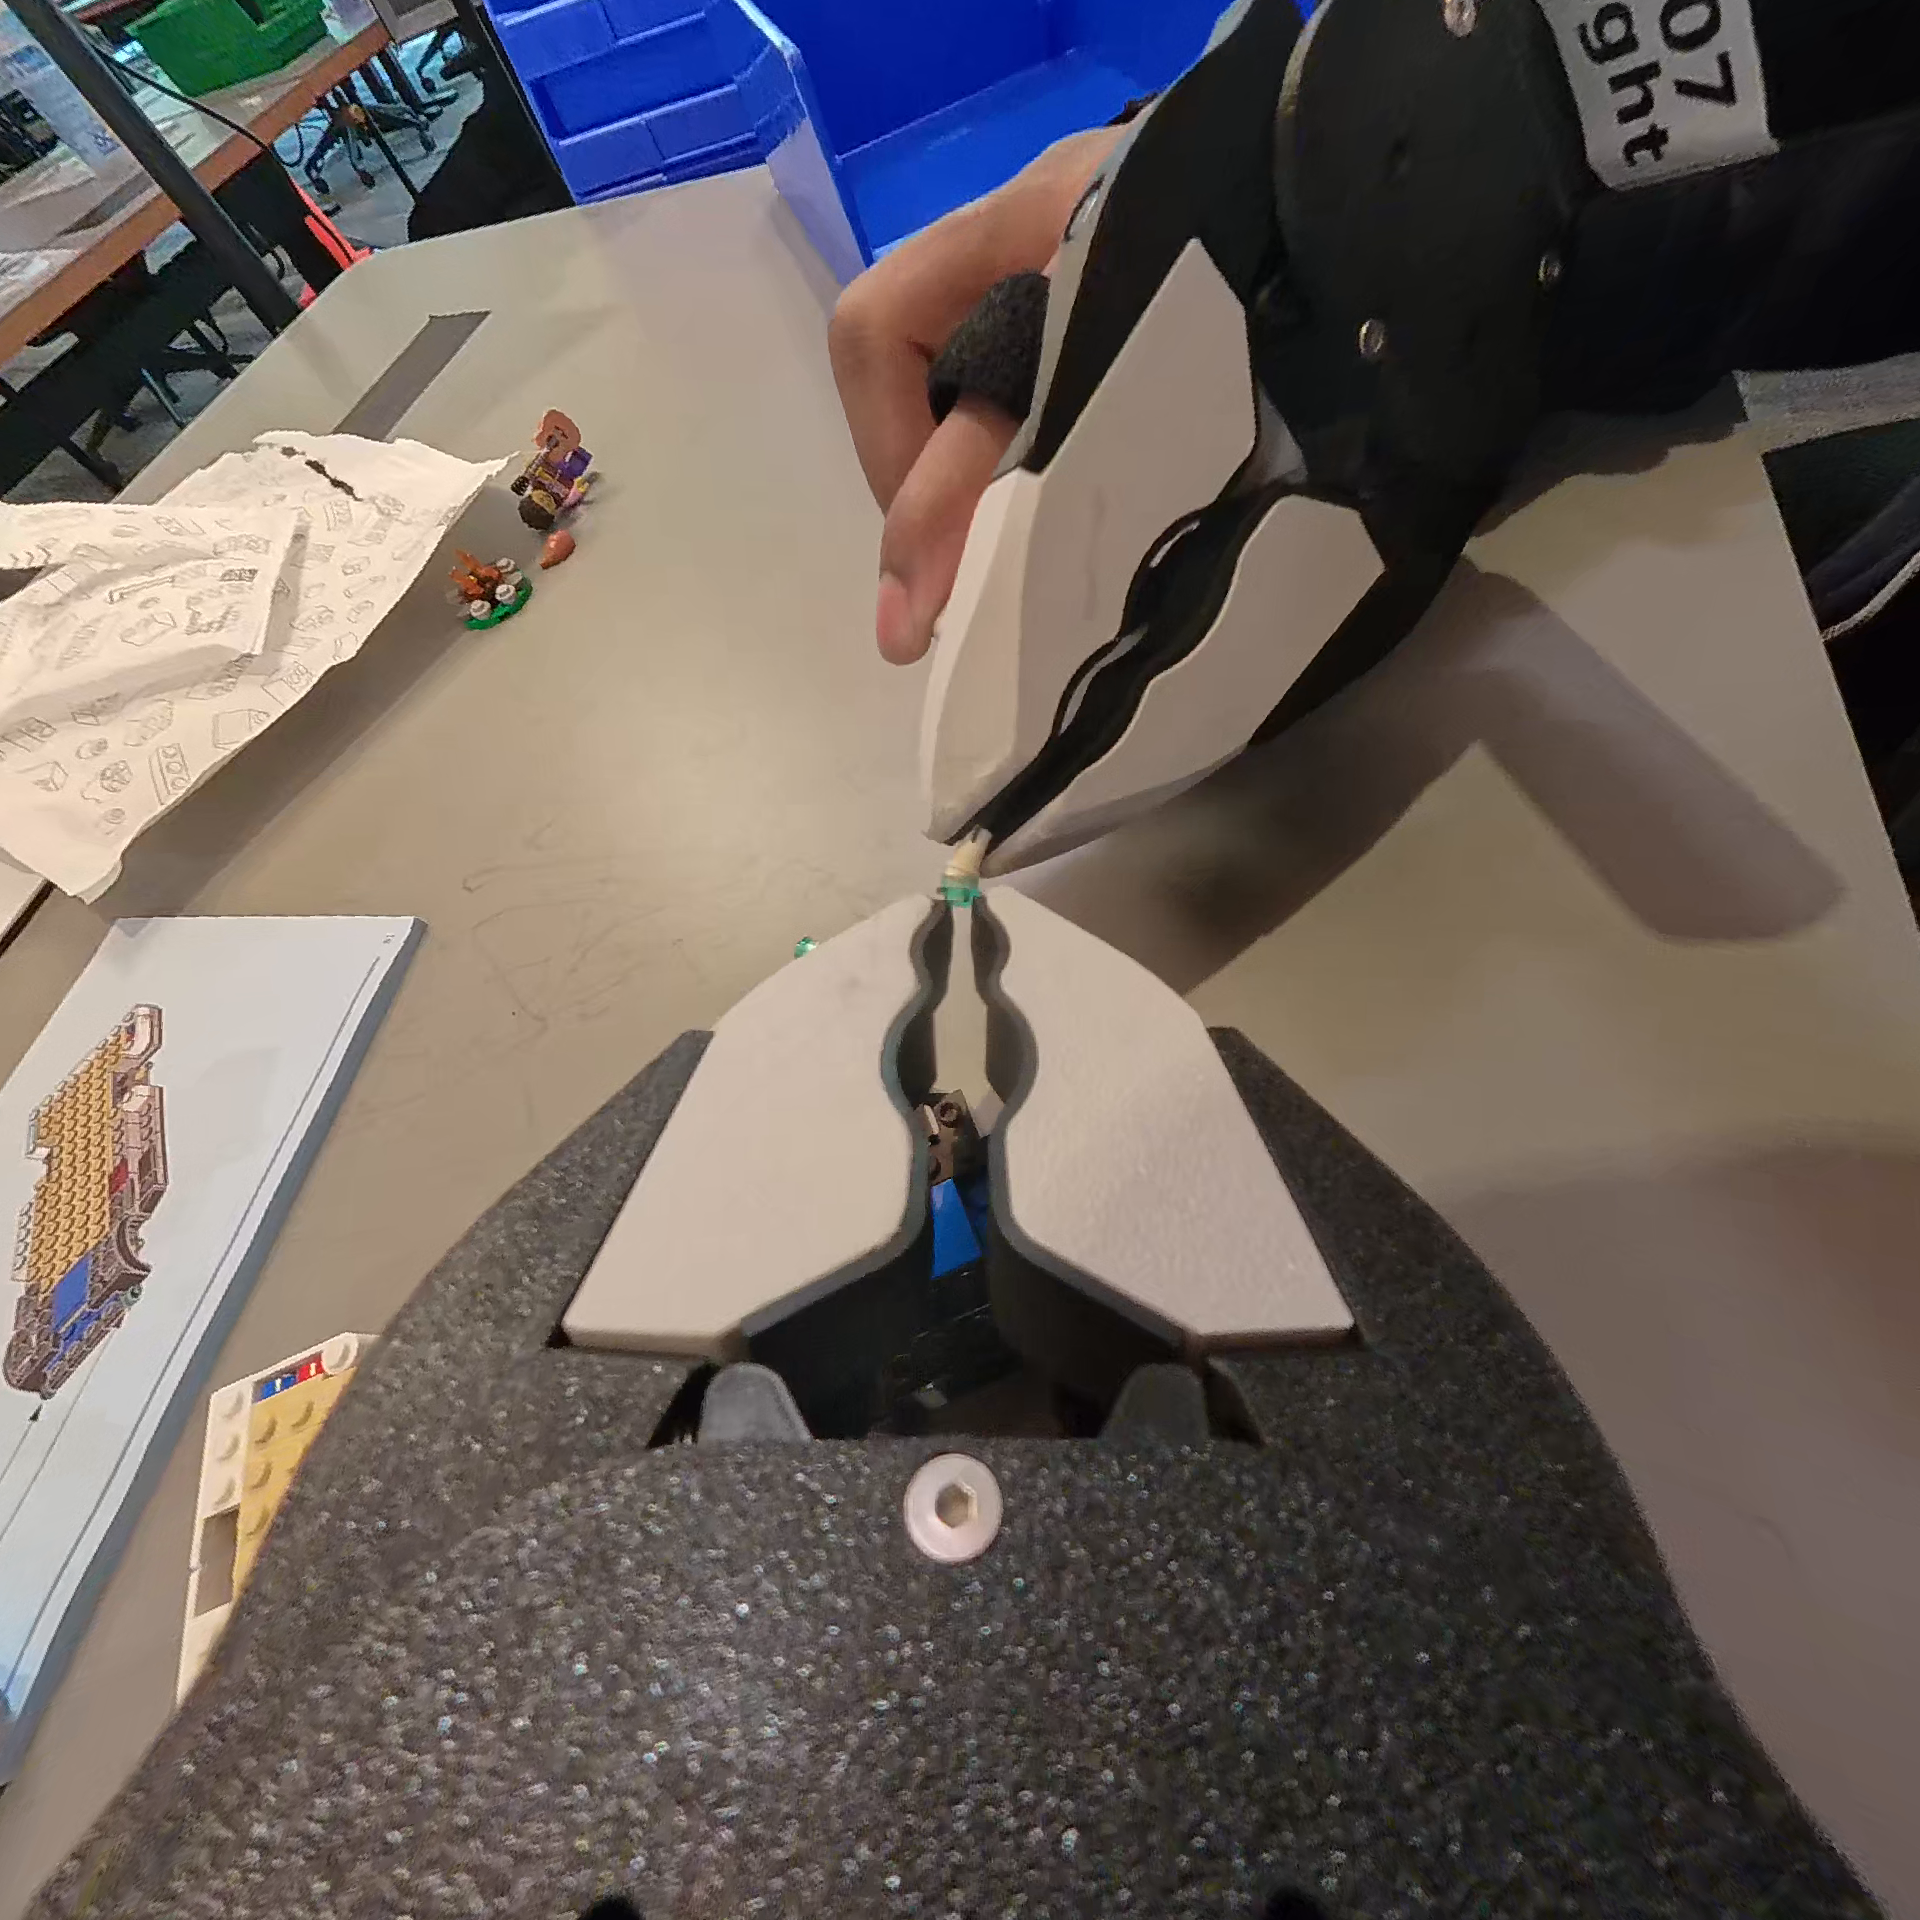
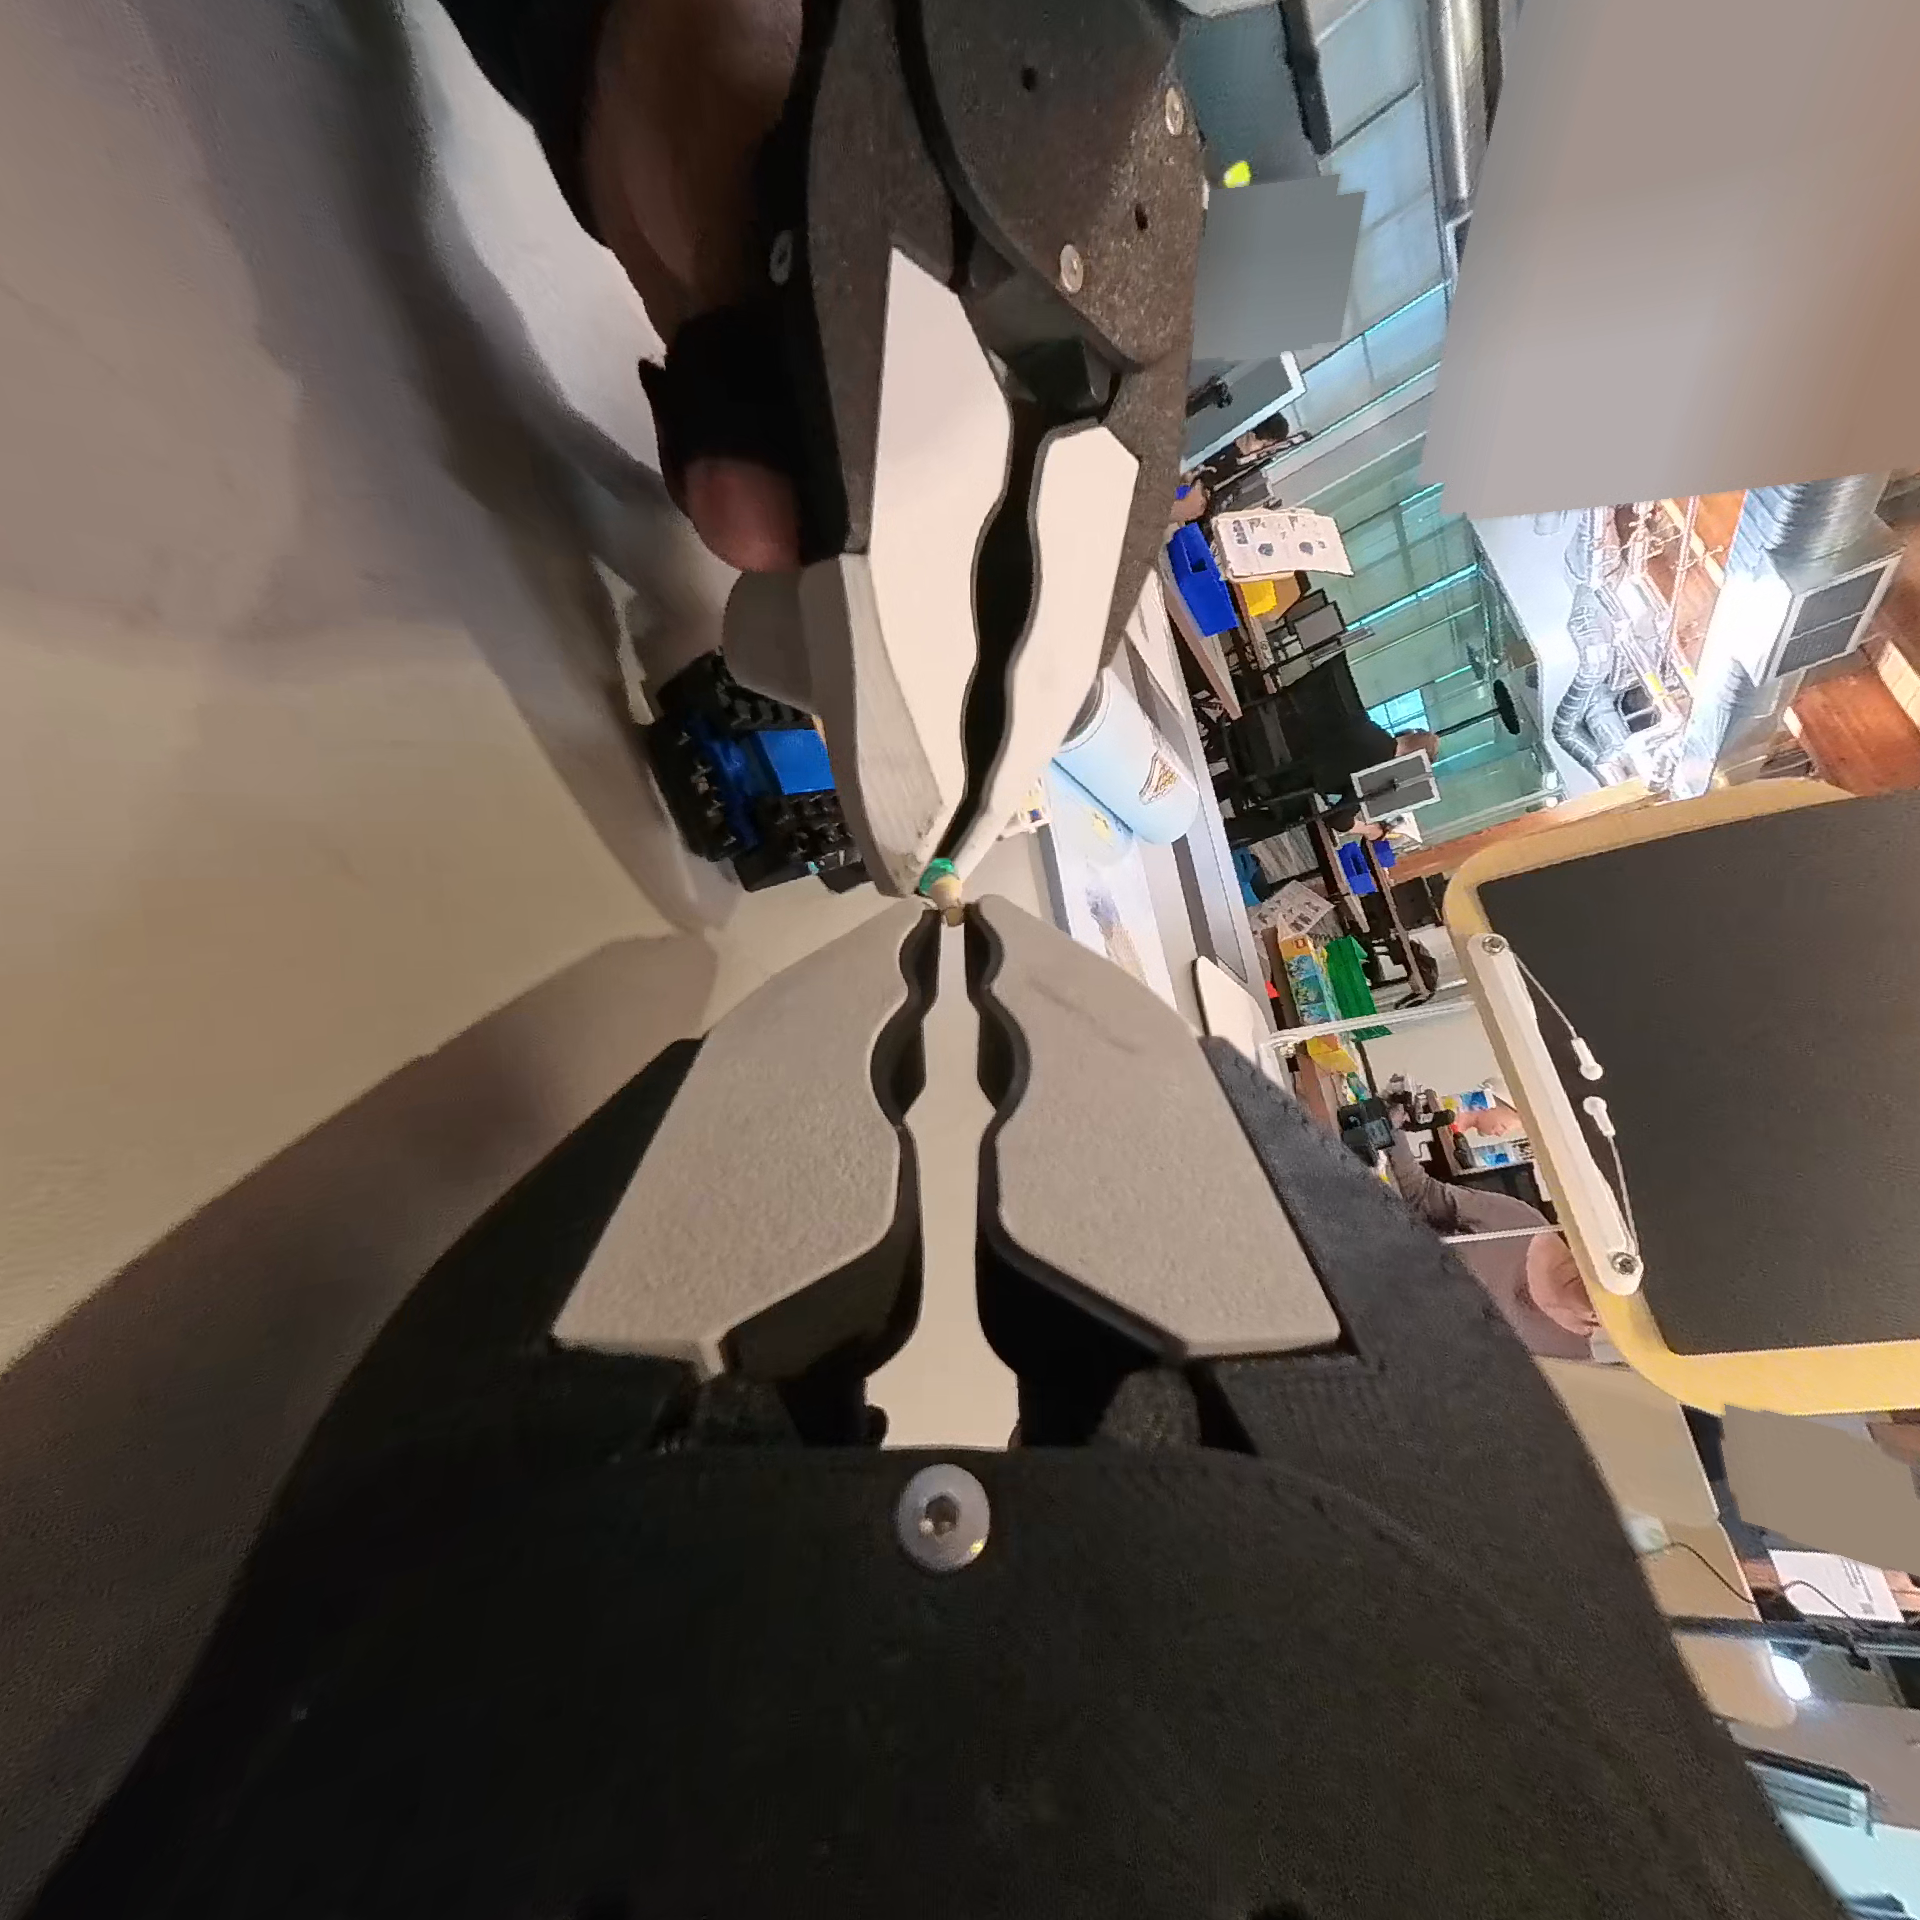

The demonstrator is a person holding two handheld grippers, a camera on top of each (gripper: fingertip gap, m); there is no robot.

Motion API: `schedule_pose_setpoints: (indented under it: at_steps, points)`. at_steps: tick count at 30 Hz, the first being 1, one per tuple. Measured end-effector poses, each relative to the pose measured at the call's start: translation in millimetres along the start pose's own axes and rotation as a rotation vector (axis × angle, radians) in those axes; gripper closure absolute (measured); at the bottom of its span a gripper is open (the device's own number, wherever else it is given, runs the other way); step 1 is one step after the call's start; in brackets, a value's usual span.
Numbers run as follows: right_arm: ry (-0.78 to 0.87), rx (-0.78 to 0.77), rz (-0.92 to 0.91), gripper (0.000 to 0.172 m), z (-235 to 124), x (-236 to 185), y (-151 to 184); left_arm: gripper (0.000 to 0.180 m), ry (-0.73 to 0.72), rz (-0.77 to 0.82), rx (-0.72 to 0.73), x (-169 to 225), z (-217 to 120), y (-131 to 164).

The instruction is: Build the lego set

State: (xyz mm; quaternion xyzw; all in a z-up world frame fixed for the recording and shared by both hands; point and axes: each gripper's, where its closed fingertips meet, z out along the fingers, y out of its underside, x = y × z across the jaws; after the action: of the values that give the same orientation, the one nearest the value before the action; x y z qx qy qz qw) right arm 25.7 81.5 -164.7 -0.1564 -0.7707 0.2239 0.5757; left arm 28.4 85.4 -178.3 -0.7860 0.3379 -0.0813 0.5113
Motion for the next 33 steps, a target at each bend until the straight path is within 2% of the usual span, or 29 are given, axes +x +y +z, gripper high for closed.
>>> schedule_pose_setpoints:
  at_steps: [14,24,33]
  points:
    - [-0.089,0.002,0.109,0.167,3,-9,4,0.177,-0.018,0.084,-0.034,3,4,6]
    - [-0.148,-0.013,0.118,0.168,5,-17,6,0.178,-0.036,0.171,-0.078,7,7,12]
    - [-0.247,0.008,0.136,0.168,4,-28,4,0.178,-0.014,0.305,-0.119,16,8,17]
